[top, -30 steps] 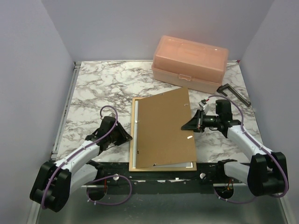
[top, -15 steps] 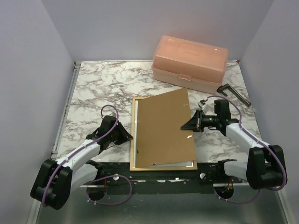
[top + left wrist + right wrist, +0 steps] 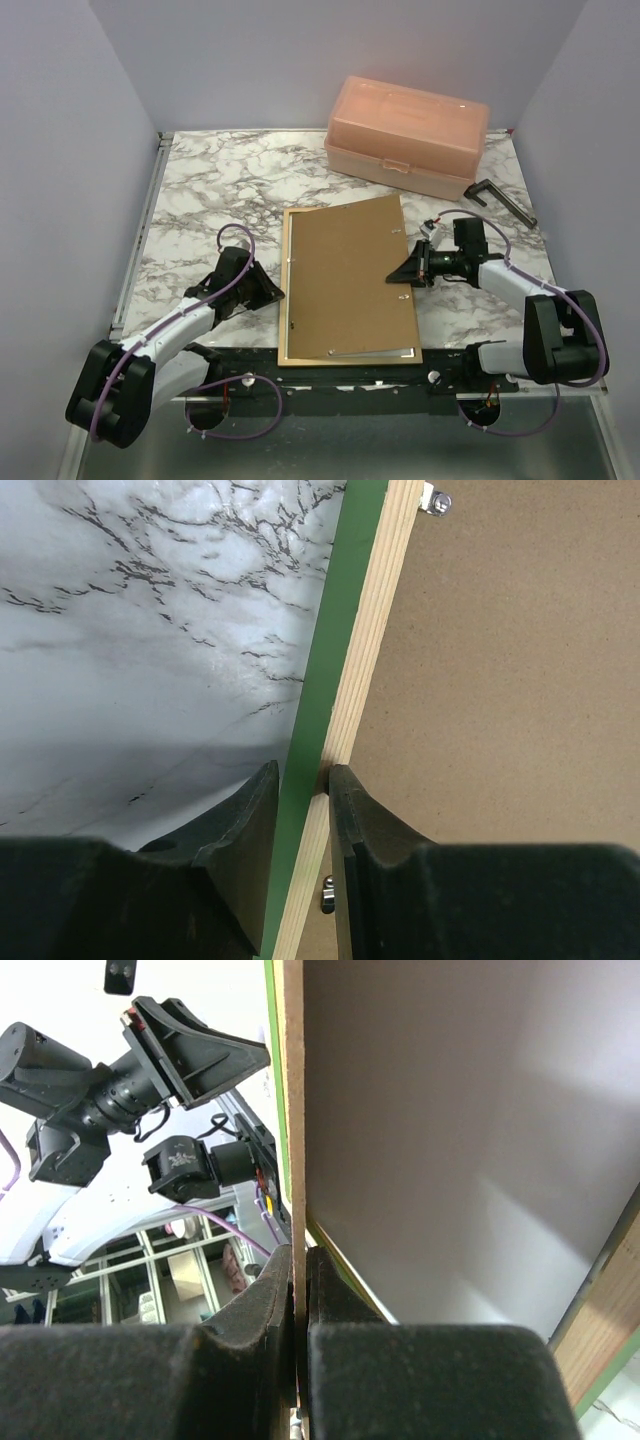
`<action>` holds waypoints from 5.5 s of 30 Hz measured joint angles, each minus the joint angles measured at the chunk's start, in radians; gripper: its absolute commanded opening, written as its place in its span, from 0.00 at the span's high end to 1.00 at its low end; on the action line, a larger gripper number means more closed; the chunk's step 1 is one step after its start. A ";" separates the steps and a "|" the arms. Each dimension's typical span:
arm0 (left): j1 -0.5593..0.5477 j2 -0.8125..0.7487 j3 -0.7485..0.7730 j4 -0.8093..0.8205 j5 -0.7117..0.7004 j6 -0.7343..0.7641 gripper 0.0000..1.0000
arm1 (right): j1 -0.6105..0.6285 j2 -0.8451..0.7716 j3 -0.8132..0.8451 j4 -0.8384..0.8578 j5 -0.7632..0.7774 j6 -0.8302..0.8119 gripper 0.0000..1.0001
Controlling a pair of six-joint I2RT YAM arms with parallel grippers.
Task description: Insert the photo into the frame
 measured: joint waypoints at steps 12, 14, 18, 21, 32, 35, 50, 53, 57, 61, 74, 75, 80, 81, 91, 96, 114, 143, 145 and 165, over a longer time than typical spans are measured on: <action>0.000 0.015 0.013 -0.006 0.002 0.019 0.73 | 0.003 0.069 0.042 -0.046 0.026 -0.058 0.99; 0.000 0.021 0.019 -0.009 0.001 0.025 0.73 | 0.010 0.080 0.055 -0.059 0.038 -0.064 0.99; 0.003 0.027 0.024 -0.011 0.000 0.037 0.71 | 0.032 0.090 0.083 -0.081 0.064 -0.075 0.99; 0.003 0.030 0.029 -0.016 -0.003 0.044 0.57 | 0.047 0.089 0.104 -0.103 0.084 -0.079 0.99; -0.013 0.056 0.051 -0.031 -0.018 0.055 0.72 | 0.077 0.036 0.140 -0.177 0.105 -0.085 0.99; -0.038 0.081 0.069 -0.045 -0.037 0.055 0.80 | 0.077 0.016 0.140 -0.199 0.105 -0.086 0.99; -0.084 0.151 0.148 -0.111 -0.074 0.082 0.87 | 0.079 -0.039 0.146 -0.243 0.105 -0.094 0.99; -0.085 0.158 0.154 -0.116 -0.074 0.091 0.87 | 0.079 -0.039 0.146 -0.243 0.100 -0.096 0.99; -0.087 0.164 0.159 -0.118 -0.074 0.105 0.87 | 0.079 -0.036 0.147 -0.237 0.088 -0.096 0.99; -0.088 0.172 0.166 -0.123 -0.073 0.121 0.87 | 0.075 -0.007 0.148 -0.218 0.066 -0.096 0.99; -0.088 0.179 0.169 -0.117 -0.075 0.140 0.89 | 0.065 0.034 0.148 -0.176 0.032 -0.093 0.99; -0.088 0.180 0.169 -0.117 -0.074 0.141 0.89 | 0.066 0.032 0.148 -0.175 0.030 -0.093 0.99; -0.088 0.182 0.170 -0.113 -0.074 0.142 0.88 | 0.071 0.003 0.153 -0.179 0.029 -0.086 0.99; -0.089 0.182 0.171 -0.108 -0.074 0.142 0.87 | 0.074 -0.009 0.158 -0.185 0.031 -0.084 0.99; -0.090 0.185 0.172 -0.098 -0.076 0.140 0.69 | 0.086 -0.142 0.271 -0.265 0.072 -0.056 0.99; -0.090 0.180 0.170 -0.106 -0.098 0.140 0.46 | 0.086 -0.206 0.337 -0.276 0.132 -0.030 0.99; -0.060 -0.341 0.188 -0.325 -0.154 0.088 0.25 | 0.086 -0.249 0.383 -0.317 0.111 0.006 0.99; -0.055 -0.174 0.718 -0.716 -0.481 0.149 0.25 | 0.087 -0.368 0.224 0.181 -0.222 0.335 0.99; -0.055 -0.171 0.723 -0.728 -0.495 0.154 0.25 | 0.087 -0.371 0.212 0.182 -0.222 0.335 0.99; -0.055 -0.137 0.476 -0.661 -0.422 0.118 0.31 | 0.086 -0.365 0.126 0.322 -0.182 0.440 0.99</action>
